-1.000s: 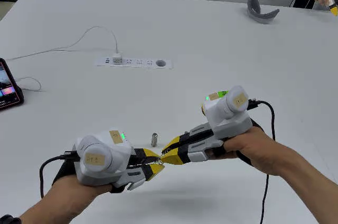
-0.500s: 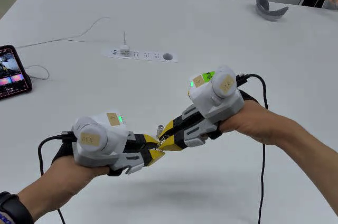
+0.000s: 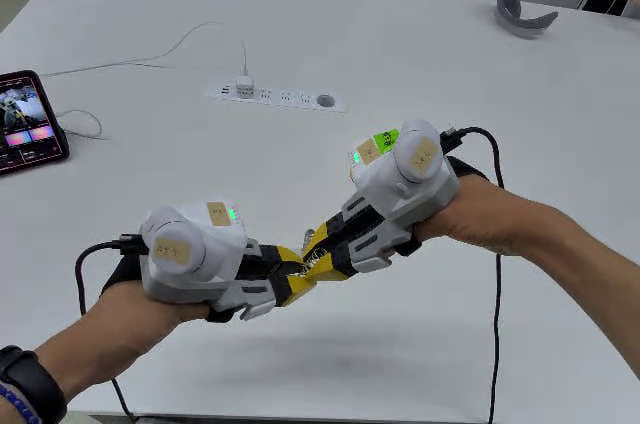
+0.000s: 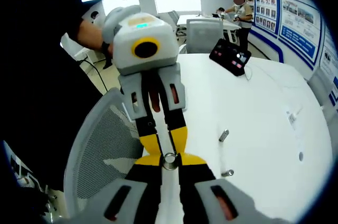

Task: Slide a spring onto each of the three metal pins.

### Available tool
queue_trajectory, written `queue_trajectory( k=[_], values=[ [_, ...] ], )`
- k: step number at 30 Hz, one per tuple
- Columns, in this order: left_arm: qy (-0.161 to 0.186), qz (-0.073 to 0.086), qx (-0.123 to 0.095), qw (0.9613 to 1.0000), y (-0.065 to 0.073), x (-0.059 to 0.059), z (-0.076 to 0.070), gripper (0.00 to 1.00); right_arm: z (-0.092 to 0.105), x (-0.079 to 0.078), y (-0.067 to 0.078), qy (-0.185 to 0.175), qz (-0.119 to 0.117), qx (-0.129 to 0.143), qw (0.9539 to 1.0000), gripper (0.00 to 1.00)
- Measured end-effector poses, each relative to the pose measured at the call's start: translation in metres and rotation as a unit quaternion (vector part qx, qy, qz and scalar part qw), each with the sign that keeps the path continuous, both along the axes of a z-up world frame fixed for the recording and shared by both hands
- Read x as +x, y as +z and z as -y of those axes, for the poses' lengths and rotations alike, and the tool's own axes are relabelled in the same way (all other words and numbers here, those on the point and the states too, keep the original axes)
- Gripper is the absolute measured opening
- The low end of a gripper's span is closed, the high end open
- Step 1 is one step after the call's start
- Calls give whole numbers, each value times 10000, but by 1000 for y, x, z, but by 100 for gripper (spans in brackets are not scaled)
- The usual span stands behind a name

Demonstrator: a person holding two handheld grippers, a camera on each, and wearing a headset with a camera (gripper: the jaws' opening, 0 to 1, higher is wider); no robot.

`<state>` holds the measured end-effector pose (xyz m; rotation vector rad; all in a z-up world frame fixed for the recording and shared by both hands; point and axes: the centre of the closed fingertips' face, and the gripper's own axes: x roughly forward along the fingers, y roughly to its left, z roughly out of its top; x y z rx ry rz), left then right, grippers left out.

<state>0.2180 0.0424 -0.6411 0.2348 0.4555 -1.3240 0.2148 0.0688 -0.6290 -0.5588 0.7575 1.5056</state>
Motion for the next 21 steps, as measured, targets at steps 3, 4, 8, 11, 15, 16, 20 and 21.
queue_trajectory(
  k=[3, 4, 8, 11, 15, 16, 20, 21],
  values=[
    [-28, 19, 27, 10000, 0, 0, -1, 10, -1, 0, 0, 65, 18, -56, 10000, 13],
    [-24, 37, 47, 10000, 0, 0, -1, 10, 0, 1, -1, 83, 44, -77, 9999, 13],
    [-48, 66, 105, 9999, -1, 1, -2, 10, -2, 0, -2, 107, 60, -100, 9999, 13],
    [-73, 81, 145, 9998, -3, 0, -2, 10, -2, 0, -3, 130, 67, -132, 9998, 13],
    [-95, 69, 167, 9998, -4, 0, -2, 10, -2, 0, -4, 144, 56, -160, 9998, 13],
    [-105, 66, 177, 9998, -4, -1, -2, 10, -1, -1, -4, 148, 54, -168, 9997, 13],
    [-150, 77, 244, 9996, -6, -2, -1, 10, 0, -2, -7, 161, 29, -223, 9996, 13],
    [-156, 79, 255, 9995, -6, -2, 0, 10, 0, -2, -8, 160, 20, -243, 9996, 13]
  ],
)
